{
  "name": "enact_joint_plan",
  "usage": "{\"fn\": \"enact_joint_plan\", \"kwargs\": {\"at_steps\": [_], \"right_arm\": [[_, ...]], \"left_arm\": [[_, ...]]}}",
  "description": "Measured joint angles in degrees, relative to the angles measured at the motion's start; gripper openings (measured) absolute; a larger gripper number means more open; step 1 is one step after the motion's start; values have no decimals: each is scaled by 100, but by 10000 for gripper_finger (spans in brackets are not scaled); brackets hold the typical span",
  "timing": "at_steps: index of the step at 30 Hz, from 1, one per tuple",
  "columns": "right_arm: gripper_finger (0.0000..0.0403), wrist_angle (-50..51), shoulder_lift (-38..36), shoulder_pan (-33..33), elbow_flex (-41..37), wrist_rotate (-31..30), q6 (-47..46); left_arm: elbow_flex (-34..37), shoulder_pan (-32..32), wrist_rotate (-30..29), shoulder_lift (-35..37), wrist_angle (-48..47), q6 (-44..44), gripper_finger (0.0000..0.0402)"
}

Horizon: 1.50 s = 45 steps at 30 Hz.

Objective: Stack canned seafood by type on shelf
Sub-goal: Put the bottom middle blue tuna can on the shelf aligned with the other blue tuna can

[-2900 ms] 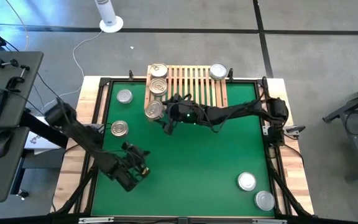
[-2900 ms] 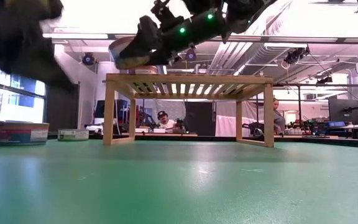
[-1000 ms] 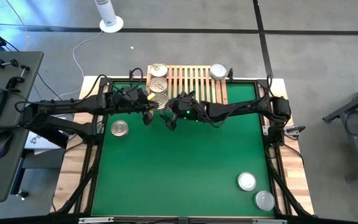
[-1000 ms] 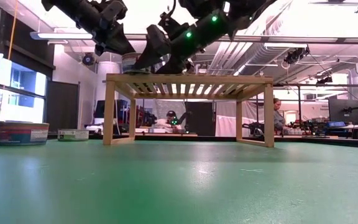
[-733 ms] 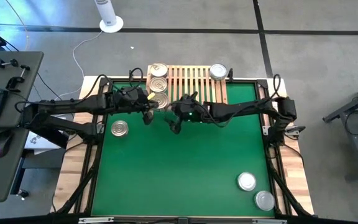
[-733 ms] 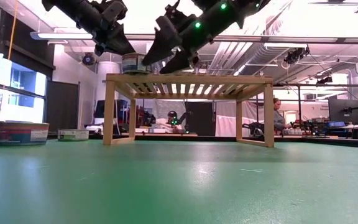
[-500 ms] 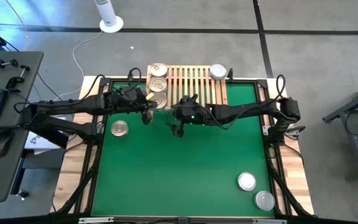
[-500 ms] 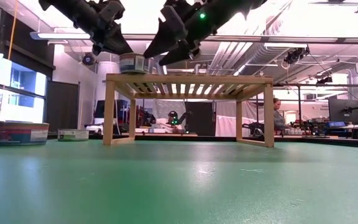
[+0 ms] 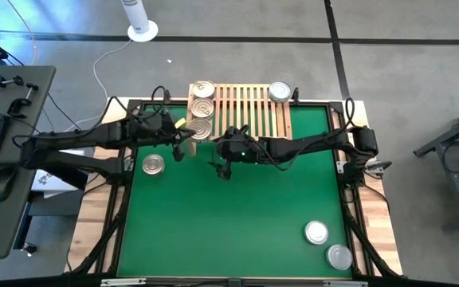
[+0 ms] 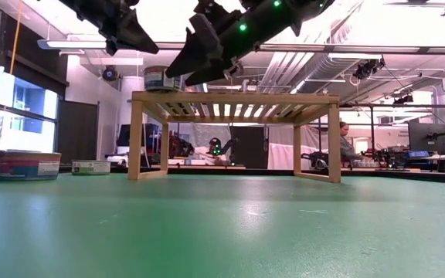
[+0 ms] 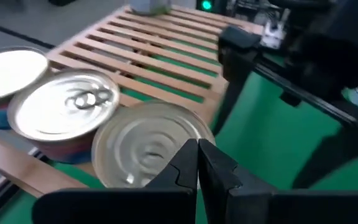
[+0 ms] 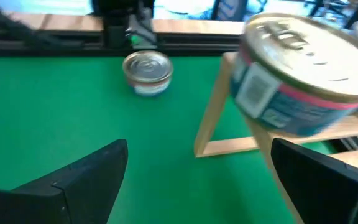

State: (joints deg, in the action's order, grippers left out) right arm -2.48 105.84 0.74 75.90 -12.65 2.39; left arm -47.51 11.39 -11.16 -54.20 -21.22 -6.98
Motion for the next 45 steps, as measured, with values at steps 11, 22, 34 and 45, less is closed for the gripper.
{"fn": "enact_joint_plan", "kwargs": {"at_steps": [11, 22, 34, 45], "right_arm": [[391, 344, -142, -194, 2, 219, 263], [391, 327, -144, -220, 7, 213, 216], [391, 365, -144, -379, 7, 153, 276], [391, 651, -279, -579, 9, -429, 304]], "left_arm": [[178, -549, 312, -179, -219, -224, 0], [321, -536, -465, -692, 323, -140, 0], [321, -539, -469, -689, 632, 10, 0], [321, -543, -694, -688, 656, 296, 0]]}}
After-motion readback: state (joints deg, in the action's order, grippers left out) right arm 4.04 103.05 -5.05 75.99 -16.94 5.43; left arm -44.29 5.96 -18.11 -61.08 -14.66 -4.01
